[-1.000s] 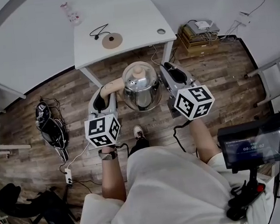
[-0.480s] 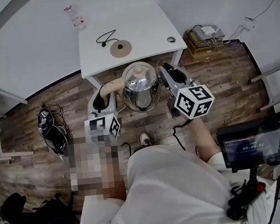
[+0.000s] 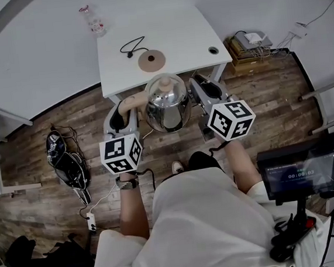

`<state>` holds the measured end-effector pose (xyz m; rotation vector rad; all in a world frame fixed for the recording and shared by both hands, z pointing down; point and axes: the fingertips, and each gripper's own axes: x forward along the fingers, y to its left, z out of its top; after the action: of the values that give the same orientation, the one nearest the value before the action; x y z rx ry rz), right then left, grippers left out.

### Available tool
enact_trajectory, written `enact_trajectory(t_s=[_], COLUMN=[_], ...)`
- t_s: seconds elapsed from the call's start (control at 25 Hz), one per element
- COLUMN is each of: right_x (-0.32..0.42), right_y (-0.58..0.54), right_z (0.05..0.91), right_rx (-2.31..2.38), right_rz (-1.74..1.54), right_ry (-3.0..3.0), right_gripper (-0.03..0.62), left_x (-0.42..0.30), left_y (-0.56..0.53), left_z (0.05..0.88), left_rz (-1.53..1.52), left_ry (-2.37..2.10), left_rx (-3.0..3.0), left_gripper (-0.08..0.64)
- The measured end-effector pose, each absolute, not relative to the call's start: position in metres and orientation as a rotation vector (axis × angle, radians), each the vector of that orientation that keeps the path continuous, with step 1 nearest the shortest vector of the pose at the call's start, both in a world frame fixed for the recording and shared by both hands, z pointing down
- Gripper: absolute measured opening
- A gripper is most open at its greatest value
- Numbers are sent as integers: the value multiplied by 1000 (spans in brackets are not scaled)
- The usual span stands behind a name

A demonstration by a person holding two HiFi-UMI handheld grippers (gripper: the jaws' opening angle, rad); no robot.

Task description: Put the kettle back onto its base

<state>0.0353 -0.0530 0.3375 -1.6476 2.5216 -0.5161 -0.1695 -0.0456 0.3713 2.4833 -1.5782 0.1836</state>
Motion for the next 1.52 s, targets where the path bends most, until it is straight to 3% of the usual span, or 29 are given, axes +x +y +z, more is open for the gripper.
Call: enact_trajectory(t_s=[1.12, 1.52], right_x=[5, 16], right_y=[-183, -282], right_z=[362, 387], right_rx=[-1648, -1665], right_rz=[-540, -587], right_ry=[2544, 2568], right_gripper=[61, 61], left_x=[-199, -187], left_y=[-156, -253], left_z=[401, 428], left_rz=[217, 214], left_ry=[-1618, -1616], left_rx=[2404, 2367], left_gripper=[132, 132])
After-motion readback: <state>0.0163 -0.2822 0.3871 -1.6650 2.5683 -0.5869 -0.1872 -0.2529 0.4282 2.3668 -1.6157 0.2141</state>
